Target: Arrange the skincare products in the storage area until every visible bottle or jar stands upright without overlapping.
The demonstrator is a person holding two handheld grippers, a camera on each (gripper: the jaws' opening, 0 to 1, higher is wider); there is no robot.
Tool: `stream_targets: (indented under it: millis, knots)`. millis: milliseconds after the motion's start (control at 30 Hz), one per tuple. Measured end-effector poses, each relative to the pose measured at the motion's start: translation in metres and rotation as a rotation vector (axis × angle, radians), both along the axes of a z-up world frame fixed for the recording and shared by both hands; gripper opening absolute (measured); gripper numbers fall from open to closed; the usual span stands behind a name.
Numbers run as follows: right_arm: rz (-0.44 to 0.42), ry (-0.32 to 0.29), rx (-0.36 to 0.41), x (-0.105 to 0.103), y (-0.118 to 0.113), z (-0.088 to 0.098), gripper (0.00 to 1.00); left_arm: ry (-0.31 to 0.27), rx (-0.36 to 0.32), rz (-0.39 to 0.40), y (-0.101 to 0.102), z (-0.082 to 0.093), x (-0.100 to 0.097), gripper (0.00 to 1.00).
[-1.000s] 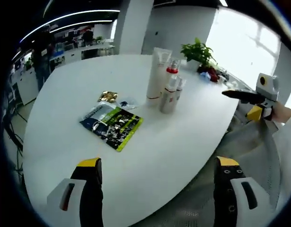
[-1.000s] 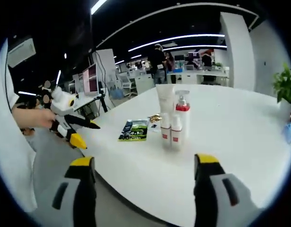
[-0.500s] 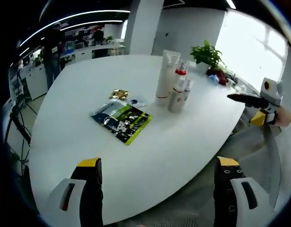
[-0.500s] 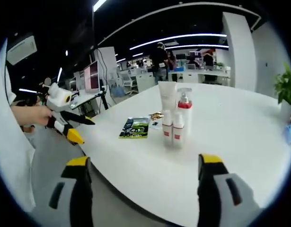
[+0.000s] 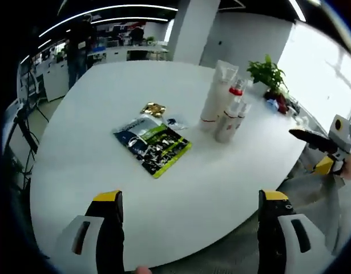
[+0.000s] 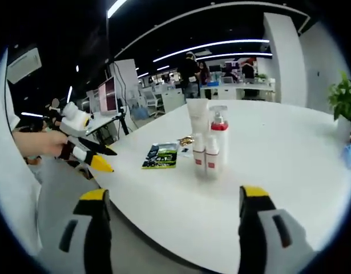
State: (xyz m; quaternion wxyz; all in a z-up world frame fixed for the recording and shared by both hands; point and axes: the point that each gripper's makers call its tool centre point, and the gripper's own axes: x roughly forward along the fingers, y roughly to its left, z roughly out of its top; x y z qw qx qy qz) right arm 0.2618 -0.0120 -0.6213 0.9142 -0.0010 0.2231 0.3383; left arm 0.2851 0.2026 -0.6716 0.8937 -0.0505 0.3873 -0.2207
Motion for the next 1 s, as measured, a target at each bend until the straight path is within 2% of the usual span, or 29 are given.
stream_targets:
  millis: [233,300,333,367,400,600,767,867,933,1000]
  knots:
    - [-0.002,0.004,0.003,0.001,0.0,0.0,0.94,0.009,0.042,0.065,-0.005,-0.008,0.032,0.97]
    - [-0.006,0.006,0.004,0.002,0.0,-0.001,0.94,0.027,0.049,0.105,-0.005,-0.013,0.043,0.97]
    - [-0.008,0.007,0.005,0.002,-0.001,-0.001,0.94,0.06,0.062,0.148,-0.002,-0.018,0.048,0.97]
    - [-0.011,0.009,0.005,0.002,-0.001,-0.001,0.94,0.062,0.075,0.175,0.002,-0.02,0.053,0.97]
    - [-0.014,0.01,0.006,0.003,-0.002,-0.001,0.94,0.032,0.093,0.207,0.006,-0.018,0.065,0.97]
    - [-0.025,0.016,-0.004,0.004,-0.003,-0.003,0.93,0.036,0.136,0.198,-0.002,-0.024,0.094,0.97]
    - [-0.038,0.023,-0.012,0.005,-0.006,-0.005,0.93,0.084,0.164,0.244,0.0,-0.04,0.11,0.97]
    - [-0.051,0.027,-0.01,0.006,-0.008,-0.006,0.93,0.121,0.156,0.277,-0.001,-0.05,0.116,0.97]
    - [-0.059,0.031,-0.008,0.007,-0.009,-0.006,0.93,0.155,0.189,0.29,0.001,-0.058,0.119,0.97]
    - [-0.067,0.035,-0.009,0.008,-0.01,-0.007,0.93,0.144,0.21,0.296,-0.001,-0.059,0.128,0.97]
